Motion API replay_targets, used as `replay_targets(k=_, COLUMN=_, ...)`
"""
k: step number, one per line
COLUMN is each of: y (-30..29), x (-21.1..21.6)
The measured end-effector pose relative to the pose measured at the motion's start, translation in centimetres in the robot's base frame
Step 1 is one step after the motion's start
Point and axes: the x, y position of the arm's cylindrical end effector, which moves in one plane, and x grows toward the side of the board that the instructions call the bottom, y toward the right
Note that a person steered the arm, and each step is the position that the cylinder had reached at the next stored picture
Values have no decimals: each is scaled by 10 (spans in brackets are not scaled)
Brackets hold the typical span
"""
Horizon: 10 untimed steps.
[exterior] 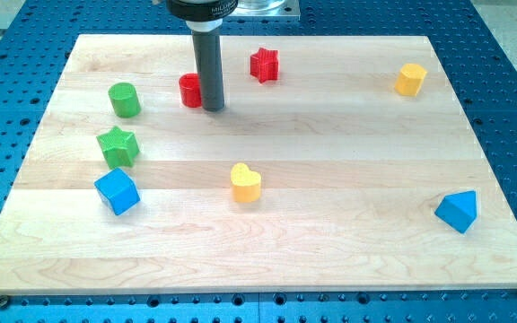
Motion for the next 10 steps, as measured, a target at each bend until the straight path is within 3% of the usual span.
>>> replay_targets(k=1, y=-15, x=3)
replay_targets(k=2, y=17, x=15)
replay_targets(k=3, y=68, x=66)
replay_targets(k=4, y=79, x=125)
replay_targets(k=6, y=75, x=152)
replay_targets(k=7, y=41, x=166)
replay_targets(k=8, y=49, x=160)
replay_targets(k=10, y=8, x=159)
